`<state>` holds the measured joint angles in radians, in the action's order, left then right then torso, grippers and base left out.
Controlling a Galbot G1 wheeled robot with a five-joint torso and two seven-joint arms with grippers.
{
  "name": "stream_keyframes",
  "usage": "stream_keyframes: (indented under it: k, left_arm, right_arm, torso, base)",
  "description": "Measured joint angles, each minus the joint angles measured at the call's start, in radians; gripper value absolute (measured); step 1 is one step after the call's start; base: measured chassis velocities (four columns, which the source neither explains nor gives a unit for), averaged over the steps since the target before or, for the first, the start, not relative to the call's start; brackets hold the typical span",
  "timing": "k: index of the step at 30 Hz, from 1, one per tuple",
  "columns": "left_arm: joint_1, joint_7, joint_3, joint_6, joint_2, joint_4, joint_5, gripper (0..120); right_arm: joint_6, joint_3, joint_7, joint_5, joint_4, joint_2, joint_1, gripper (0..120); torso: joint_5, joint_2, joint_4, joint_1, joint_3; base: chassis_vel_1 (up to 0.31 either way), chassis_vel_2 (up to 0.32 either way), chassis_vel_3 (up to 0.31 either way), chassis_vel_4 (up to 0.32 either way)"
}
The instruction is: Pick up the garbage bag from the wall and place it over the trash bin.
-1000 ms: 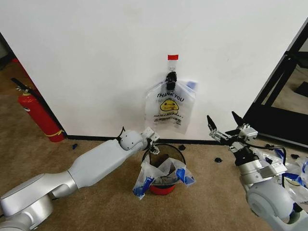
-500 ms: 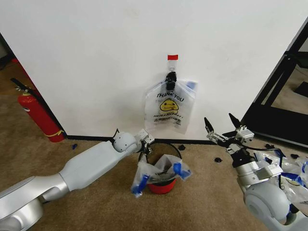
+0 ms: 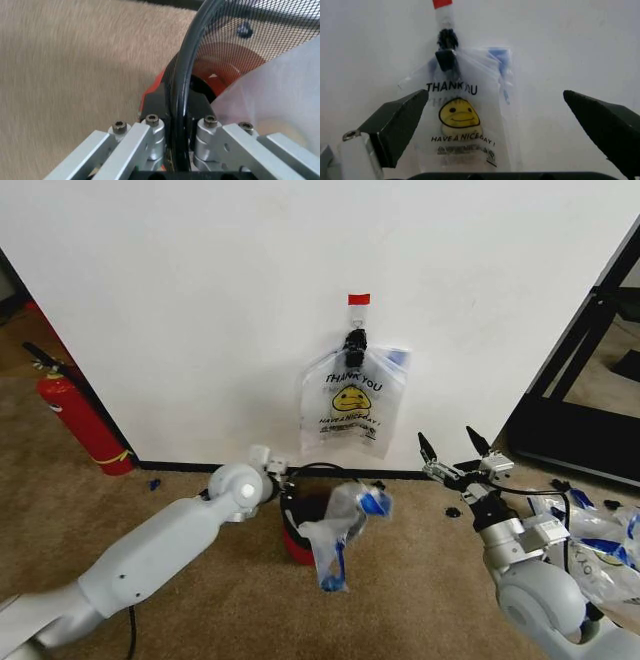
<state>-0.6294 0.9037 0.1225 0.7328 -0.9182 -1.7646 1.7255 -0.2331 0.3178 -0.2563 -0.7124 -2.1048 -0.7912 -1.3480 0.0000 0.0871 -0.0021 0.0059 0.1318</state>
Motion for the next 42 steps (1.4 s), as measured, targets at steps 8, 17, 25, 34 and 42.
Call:
stream_keyframes:
  k: [8, 17, 25, 34, 42]
  left_arm:
    - [-0.229, 0.080, -0.182, -0.200, -0.026, -0.118, -0.010, 4]
    - [-0.303, 0.175, -0.196, -0.303, -0.105, -0.136, -0.076, 4]
    - [-0.359, 0.176, -0.180, -0.284, -0.141, -0.125, -0.159, 4]
    - [-0.358, 0.170, -0.172, -0.262, -0.170, -0.105, -0.217, 4]
    - [-0.383, 0.166, -0.186, -0.252, -0.151, -0.151, -0.230, 26]
  right_arm:
    - [0.038, -0.041, -0.026, -0.029, 0.030, -0.004, 0.063, 100]
    - [0.068, -0.056, -0.028, -0.033, 0.035, 0.000, 0.066, 100]
    - [0.074, -0.055, -0.030, -0.031, 0.039, 0.001, 0.053, 100]
    - [0.079, -0.056, -0.031, -0.029, 0.042, -0.005, 0.045, 100]
    - [0.082, -0.064, -0.029, -0.026, 0.050, -0.010, 0.050, 100]
  torso:
    - [-0.0002, 0.000, 0.0004, 0.000, 0.000]
    - [0.0001, 0.000, 0.0000, 0.000, 0.000]
    - [0.0000, 0.000, 0.0000, 0.000, 0.000]
    - [0.0000, 0.000, -0.0003, 0.000, 0.000]
    - [-0.0002, 0.000, -0.0001, 0.000, 0.000]
  base:
    - [0.000, 0.000, 0.000, 0.000]
    - [0.000, 0.000, 0.000, 0.000]
    - [0.000, 0.000, 0.000, 0.000]
    - [0.000, 0.000, 0.000, 0.000]
    - [0.000, 0.000, 0.000, 0.000]
